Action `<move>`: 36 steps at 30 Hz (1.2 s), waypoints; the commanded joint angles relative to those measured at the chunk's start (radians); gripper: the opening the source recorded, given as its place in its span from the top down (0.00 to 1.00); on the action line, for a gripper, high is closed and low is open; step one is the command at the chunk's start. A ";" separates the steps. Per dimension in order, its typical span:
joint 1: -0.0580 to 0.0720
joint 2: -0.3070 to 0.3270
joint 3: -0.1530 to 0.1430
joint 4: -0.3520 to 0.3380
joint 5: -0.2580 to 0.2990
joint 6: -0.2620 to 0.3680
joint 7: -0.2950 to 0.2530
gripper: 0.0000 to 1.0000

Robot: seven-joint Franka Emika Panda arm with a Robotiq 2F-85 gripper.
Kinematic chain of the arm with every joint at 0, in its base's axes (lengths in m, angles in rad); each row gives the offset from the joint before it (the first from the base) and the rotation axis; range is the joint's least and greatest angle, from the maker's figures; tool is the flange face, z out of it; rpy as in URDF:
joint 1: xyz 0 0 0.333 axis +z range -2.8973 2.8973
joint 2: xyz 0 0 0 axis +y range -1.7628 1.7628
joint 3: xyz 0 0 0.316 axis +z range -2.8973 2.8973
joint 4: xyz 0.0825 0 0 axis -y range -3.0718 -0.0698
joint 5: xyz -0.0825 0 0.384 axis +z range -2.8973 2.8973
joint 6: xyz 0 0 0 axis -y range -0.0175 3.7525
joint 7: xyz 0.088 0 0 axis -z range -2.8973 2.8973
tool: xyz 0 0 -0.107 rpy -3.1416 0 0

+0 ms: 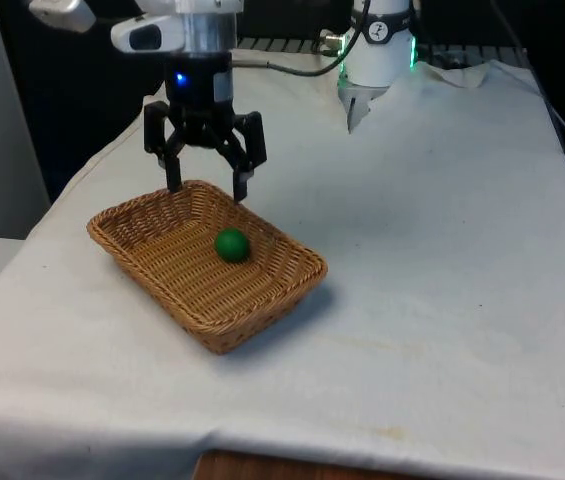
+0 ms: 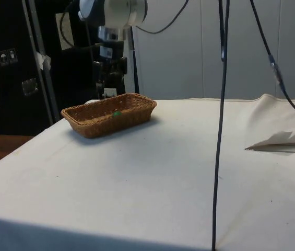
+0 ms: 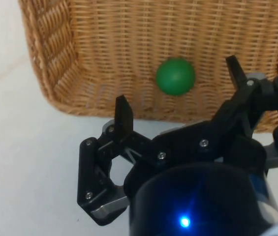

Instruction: Pick up the ball and place it into the basket.

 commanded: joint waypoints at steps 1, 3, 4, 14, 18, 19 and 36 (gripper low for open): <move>0.016 -0.013 -0.013 -0.012 -0.016 -0.007 0.009 0.00; 0.026 -0.038 -0.016 -0.020 -0.043 -0.018 0.017 0.00; 0.013 -0.035 -0.003 -0.012 -0.037 -0.014 0.011 0.00; 0.041 -0.101 -0.013 -0.029 -0.118 -0.060 0.037 0.00; 0.047 -0.123 -0.014 -0.029 -0.142 -0.081 0.041 0.00; 0.050 -0.135 -0.013 -0.028 -0.158 -0.093 0.045 0.00; 0.055 -0.189 -0.007 -0.029 -0.192 -0.181 0.026 0.00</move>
